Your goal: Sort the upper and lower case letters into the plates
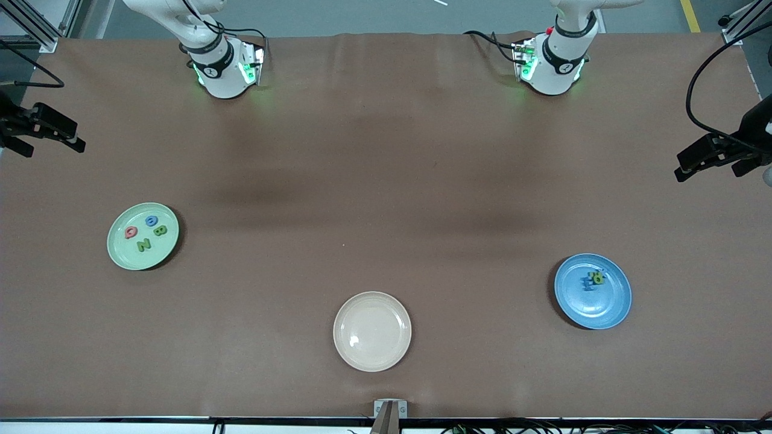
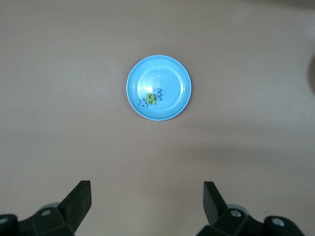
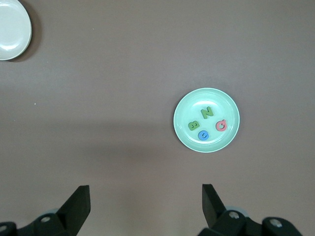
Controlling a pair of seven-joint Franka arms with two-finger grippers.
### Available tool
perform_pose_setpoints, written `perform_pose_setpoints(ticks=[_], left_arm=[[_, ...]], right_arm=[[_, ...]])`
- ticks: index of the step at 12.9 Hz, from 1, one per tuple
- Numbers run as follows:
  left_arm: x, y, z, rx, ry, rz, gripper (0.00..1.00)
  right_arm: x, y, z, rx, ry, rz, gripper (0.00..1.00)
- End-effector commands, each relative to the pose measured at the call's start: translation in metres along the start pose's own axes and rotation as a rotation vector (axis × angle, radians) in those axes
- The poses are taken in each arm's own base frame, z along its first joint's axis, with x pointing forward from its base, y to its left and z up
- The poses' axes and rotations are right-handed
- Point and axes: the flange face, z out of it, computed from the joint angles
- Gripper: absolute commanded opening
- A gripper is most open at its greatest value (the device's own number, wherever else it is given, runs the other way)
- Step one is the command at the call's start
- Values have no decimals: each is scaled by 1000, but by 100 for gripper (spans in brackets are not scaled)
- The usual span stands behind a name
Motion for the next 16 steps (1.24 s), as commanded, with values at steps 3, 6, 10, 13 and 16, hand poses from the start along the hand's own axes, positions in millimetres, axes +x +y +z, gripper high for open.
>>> perform_pose_setpoints(ticks=[3,6,10,13,16], left_arm=[[-1,-1,-4,21,17,20,100],[0,-1,-5,20,23,20,100],[0,-1,-3,21,19,20,100],[-2,-1,-5,20,14,12,100],[-5,-1,-3,21,-4,-11,100]], right_arm=[[51,1,-3,-37,18,22,100],[51,1,-13,-42,39,23,100],[45,0,-20,-48,37,20,100],[36,-4,-25,-43,17,12,100],[26,-7,-30,-41,18,12,100]])
